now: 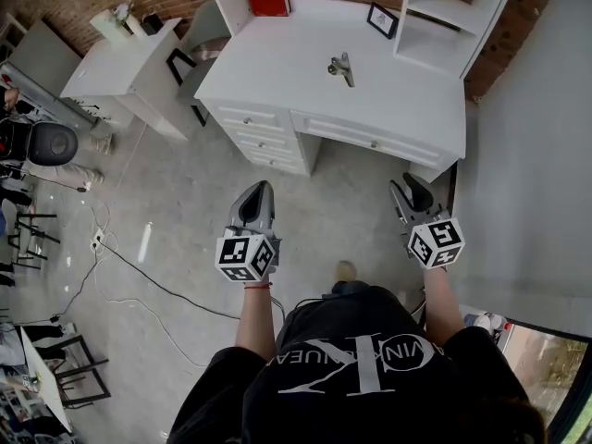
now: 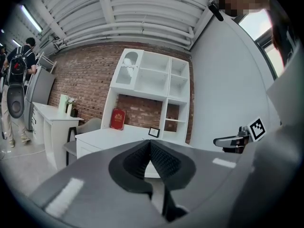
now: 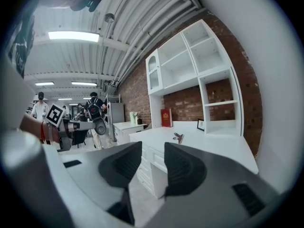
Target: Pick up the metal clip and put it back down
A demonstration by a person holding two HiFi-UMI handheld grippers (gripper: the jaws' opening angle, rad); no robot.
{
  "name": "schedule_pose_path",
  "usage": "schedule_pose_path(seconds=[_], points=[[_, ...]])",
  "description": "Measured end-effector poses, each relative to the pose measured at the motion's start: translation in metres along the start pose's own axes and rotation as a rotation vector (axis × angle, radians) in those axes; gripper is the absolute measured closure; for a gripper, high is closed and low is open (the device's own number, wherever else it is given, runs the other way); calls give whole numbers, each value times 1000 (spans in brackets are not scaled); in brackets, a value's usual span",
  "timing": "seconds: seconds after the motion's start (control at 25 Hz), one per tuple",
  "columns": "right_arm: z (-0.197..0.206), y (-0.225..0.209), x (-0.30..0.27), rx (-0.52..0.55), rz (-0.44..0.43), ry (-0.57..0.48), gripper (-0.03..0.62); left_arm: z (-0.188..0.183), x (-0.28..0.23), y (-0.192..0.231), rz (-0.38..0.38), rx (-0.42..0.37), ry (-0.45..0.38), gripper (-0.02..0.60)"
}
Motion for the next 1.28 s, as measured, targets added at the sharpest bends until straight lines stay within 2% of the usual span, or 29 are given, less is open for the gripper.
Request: schedule_pose_path(seconds=[0.32, 0.6, 0.92, 1.28], points=[[-9, -38, -36, -22, -14, 3, 476, 2, -52, 2, -3, 3, 8, 574], [-8, -48, -67, -41, -14, 22, 476, 8, -79, 16, 6, 5, 40, 574], [-23, -73, -122, -35, 24, 26, 476, 1, -157, 42, 80, -5, 16, 574], [-48, -92, -201, -44, 74, 44, 476, -15, -249, 89, 175, -13, 23, 574]])
Point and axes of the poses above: the fingertips, and each gripper's own axes: x backward along the fingers, y to its left, z out of its underside, the point moved 5 cm from there along x, backward along the fingers, and after that the axes turned 11 degrees about -x, right-handed, at the moved point
